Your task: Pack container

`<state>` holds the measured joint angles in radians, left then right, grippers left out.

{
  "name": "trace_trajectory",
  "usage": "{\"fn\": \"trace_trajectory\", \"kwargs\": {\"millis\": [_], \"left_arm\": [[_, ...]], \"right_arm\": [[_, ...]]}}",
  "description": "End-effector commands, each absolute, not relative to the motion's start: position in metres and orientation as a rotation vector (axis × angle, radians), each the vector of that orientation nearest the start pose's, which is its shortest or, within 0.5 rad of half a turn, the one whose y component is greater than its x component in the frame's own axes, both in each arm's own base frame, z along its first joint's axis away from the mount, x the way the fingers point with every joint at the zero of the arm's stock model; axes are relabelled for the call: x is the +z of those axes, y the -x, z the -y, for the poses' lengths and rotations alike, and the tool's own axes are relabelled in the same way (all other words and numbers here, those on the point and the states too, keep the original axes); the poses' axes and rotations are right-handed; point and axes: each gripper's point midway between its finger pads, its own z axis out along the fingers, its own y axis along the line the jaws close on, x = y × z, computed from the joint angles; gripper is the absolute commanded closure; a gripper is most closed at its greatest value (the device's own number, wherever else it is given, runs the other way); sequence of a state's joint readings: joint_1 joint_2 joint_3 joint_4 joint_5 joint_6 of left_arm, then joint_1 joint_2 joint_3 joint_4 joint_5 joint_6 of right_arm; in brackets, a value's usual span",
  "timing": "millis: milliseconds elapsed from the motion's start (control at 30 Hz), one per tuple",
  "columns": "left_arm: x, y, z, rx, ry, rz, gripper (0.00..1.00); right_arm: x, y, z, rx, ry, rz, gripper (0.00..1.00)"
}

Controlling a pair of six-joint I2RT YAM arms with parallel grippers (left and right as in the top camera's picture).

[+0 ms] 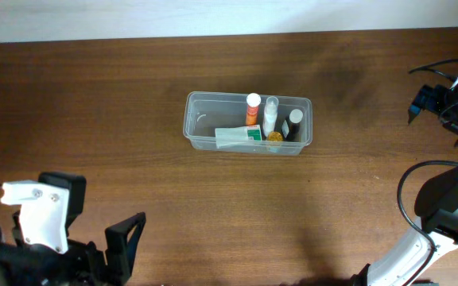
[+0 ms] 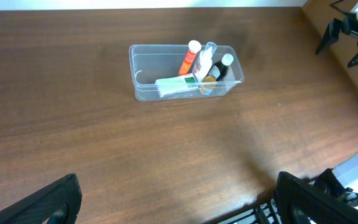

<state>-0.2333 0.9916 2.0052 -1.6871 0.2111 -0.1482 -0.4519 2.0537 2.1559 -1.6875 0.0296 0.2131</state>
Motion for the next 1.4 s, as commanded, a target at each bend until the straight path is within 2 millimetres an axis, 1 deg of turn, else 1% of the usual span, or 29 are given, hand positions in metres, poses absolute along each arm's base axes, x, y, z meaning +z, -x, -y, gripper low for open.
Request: {"fn": "trace_trajectory", "kwargs": {"millis": [0, 100, 167, 200, 300, 400, 467, 500, 633, 733, 900, 1000, 1100, 1233, 1367], "left_arm": [[0.422, -0.129, 0.066, -0.413, -0.247, -2.243, 0.01], [0.416, -0.130, 0.068, -0.370, -0.359, -2.245, 0.01], [0.406, -0.131, 0.072, -0.343, -0.482, -2.255, 0.01], [0.400, -0.132, 0.073, -0.339, -0.502, -2.269, 0.01], [0.383, -0.139, 0.074, -0.333, -0.507, -2.326, 0.01], [0.372, -0.148, 0.076, -0.328, -0.514, -2.317, 0.01], [0.365, -0.155, 0.078, -0.318, -0.529, -2.262, 0.01], [0.361, -0.155, 0.078, -0.315, -0.538, -2.246, 0.01], [0.336, -0.153, 0.077, -0.303, -0.547, -2.193, 0.01], [0.319, -0.157, 0.074, -0.266, -0.554, -2.127, 0.01], [0.291, -0.171, 0.064, -0.212, -0.474, -2.028, 0.01], [0.274, -0.178, 0.062, -0.196, -0.450, -1.974, 0.01], [0.261, -0.186, 0.063, -0.190, -0.444, -1.898, 0.00], [0.246, -0.196, 0.070, -0.209, -0.460, -1.800, 0.01], [0.230, -0.203, 0.071, -0.200, -0.457, -1.752, 0.00]], "right_arm": [[0.199, -0.333, 0.170, -0.074, -1.034, -2.947, 0.02], [0.199, -0.333, 0.170, -0.074, -1.034, -2.947, 0.02], [0.199, -0.333, 0.170, -0.074, -1.034, -2.947, 0.02], [0.199, -0.333, 0.170, -0.074, -1.034, -2.947, 0.02], [0.199, -0.333, 0.170, -0.074, -1.034, -2.947, 0.02], [0.199, -0.333, 0.170, -0.074, -1.034, -2.947, 0.02], [0.199, -0.333, 0.170, -0.074, -1.034, -2.947, 0.02], [0.199, -0.333, 0.170, -0.074, -1.034, -2.947, 0.02], [0.199, -0.333, 0.170, -0.074, -1.034, -2.947, 0.02], [0.199, -0.333, 0.170, -0.075, -1.034, -2.947, 0.02], [0.199, -0.333, 0.170, -0.075, -1.034, -2.947, 0.02], [0.199, -0.333, 0.170, -0.074, -1.034, -2.947, 0.02], [0.199, -0.333, 0.170, -0.074, -1.034, -2.947, 0.02], [0.199, -0.333, 0.170, -0.075, -1.034, -2.947, 0.02], [0.199, -0.333, 0.170, -0.074, -1.034, -2.947, 0.02]]}}
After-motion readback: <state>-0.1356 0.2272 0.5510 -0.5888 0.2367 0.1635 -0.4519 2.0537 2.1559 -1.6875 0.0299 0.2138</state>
